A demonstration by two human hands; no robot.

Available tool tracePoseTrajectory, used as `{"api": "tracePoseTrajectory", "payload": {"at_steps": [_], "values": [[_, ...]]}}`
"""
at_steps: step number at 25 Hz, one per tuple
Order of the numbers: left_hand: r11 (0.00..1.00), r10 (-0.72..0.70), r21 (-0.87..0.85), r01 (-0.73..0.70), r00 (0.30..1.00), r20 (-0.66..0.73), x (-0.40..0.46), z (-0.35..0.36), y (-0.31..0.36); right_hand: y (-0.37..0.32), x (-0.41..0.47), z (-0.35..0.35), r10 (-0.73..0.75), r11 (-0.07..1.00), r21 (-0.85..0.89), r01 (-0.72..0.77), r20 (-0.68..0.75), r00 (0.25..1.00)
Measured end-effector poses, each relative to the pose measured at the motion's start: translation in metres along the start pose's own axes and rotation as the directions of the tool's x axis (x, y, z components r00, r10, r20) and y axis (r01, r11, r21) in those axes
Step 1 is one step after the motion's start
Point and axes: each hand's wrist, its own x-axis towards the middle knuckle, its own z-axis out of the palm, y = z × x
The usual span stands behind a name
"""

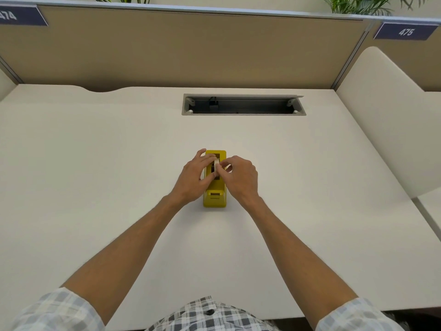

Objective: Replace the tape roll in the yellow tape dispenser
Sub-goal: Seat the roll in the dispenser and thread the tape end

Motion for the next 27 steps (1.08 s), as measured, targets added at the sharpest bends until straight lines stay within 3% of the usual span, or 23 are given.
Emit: {"api": "tracePoseTrajectory", "payload": {"at_steps": [5, 10, 17, 22, 27], "values": [[1.000, -0.005, -0.004, 0.005, 0.997, -0.077, 0.0010, 0.0000, 0.0024, 0.0021, 0.0020, -0.0028, 0.003, 1.000, -0.002, -0.003, 0.002, 1.000], [0.989, -0.069, 0.131, 0.065, 0.997, 0.032, 0.0084, 0.0001, 0.0009, 0.0011, 0.0022, -0.0015, 0.003, 1.000, -0.012, -0.003, 0.003, 1.000], [1.000, 0.012, 0.026, -0.011, 0.999, -0.051, 0.0016, 0.0006, 0.0014, 0.0016, 0.0038, -0.0023, -0.003, 1.000, -0.009, 0.003, -0.012, 1.000], [1.000, -0.012, 0.028, 0.014, 0.996, -0.089, 0.0030, -0.0003, 0.0036, 0.0019, 0.0025, -0.0017, -0.046, 0.999, 0.011, 0.047, -0.019, 0.999], [0.998, -0.003, 0.067, 0.001, 1.000, 0.021, 0.0064, -0.0004, 0.0003, 0.0045, 0.0029, -0.0011, -0.106, 0.994, 0.007, 0.106, 0.002, 0.994]]}}
